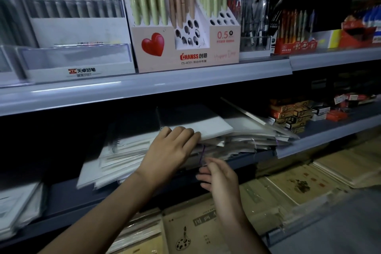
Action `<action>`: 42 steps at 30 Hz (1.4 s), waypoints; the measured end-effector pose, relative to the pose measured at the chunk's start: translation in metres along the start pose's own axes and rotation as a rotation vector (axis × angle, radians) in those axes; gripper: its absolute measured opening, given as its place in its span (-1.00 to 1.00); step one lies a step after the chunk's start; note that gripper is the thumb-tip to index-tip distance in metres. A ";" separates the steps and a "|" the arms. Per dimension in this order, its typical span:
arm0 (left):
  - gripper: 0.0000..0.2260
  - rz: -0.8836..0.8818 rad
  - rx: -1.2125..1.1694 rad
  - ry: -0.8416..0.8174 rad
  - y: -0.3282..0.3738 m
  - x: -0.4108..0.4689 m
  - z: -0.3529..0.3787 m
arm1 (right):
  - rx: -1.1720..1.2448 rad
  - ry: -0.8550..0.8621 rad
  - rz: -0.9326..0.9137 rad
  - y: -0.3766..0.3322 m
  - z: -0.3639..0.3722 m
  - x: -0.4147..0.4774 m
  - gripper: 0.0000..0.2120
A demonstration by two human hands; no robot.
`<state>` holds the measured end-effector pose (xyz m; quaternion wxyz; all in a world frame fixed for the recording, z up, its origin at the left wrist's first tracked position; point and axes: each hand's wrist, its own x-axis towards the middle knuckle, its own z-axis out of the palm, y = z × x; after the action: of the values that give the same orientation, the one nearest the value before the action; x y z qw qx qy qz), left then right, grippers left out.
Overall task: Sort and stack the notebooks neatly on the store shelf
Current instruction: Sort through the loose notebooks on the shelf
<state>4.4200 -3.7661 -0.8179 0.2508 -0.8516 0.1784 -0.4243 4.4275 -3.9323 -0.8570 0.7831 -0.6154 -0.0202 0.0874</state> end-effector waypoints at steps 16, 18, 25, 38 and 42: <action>-0.71 0.079 -0.171 -0.067 -0.008 -0.060 -0.090 | 0.272 -0.269 -0.010 -0.021 -0.018 -0.052 -0.70; -0.73 0.066 -0.215 -0.101 -0.008 -0.073 -0.096 | 0.326 -0.274 0.041 -0.017 -0.012 -0.057 -0.71; -0.42 -1.029 -0.789 0.023 0.017 -0.108 -0.121 | 0.379 -0.296 0.040 0.003 0.001 -0.066 -0.66; -0.52 -1.684 -1.571 0.291 0.000 -0.214 -0.151 | 0.148 -0.548 0.009 0.033 0.077 -0.095 -0.46; -0.53 -1.785 -1.493 0.469 -0.006 -0.260 -0.164 | -0.012 -0.663 -0.079 0.048 0.126 -0.111 -0.49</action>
<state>4.1374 -3.6719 -0.8947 -0.7312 -0.5118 -0.2337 -0.3858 4.2950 -3.8184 -0.8643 0.7329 -0.5570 -0.2983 0.2524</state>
